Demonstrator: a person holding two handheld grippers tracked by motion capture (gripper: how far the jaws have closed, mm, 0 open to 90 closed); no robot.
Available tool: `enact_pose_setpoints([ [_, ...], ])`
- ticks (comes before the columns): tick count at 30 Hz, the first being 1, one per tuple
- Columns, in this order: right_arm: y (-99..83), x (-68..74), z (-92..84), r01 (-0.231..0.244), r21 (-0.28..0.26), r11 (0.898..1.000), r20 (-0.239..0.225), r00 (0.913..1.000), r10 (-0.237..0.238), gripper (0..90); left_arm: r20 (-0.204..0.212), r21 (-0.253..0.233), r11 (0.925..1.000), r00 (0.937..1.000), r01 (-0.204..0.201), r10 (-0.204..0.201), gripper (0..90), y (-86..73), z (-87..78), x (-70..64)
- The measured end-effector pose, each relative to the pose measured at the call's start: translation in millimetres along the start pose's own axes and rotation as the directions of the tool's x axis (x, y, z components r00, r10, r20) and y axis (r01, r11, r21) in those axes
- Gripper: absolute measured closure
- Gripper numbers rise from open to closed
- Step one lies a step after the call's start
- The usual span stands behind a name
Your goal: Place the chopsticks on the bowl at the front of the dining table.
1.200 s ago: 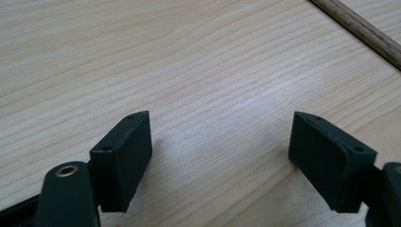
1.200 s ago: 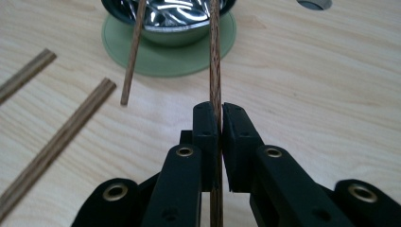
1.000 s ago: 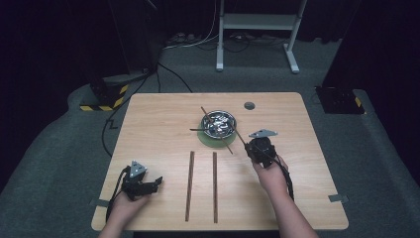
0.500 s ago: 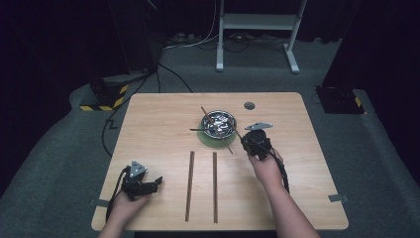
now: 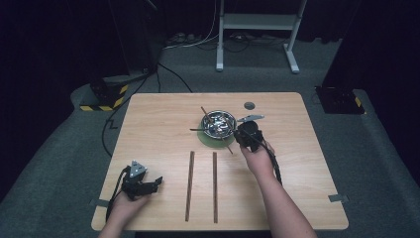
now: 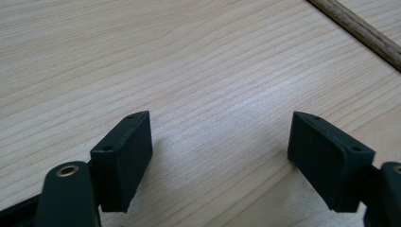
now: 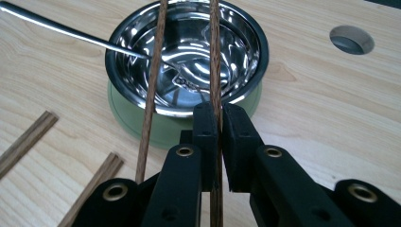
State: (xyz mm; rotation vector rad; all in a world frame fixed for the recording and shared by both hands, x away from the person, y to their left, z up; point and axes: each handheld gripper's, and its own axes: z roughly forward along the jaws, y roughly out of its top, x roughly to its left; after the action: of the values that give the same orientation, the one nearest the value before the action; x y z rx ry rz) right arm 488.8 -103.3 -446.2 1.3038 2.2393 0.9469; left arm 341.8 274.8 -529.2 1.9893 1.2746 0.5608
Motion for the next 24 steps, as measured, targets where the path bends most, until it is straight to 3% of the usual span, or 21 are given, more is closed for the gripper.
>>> enact_pose_setpoints([
  [10,17.8,3.5,23.0,-0.020,0.007,1.000,-0.019,0.9996,0.020,84.5,0.001,-0.003,1.0000,1.0000,-0.004,0.004,23.5,-0.8,-0.9,-0.7],
  [24,48.6,12.7,55.4,-0.029,0.046,0.999,-0.003,0.9996,0.029,84.5,0.002,0.006,1.0000,1.0000,-0.007,0.007,23.6,-0.9,-1.4,-0.3],
])
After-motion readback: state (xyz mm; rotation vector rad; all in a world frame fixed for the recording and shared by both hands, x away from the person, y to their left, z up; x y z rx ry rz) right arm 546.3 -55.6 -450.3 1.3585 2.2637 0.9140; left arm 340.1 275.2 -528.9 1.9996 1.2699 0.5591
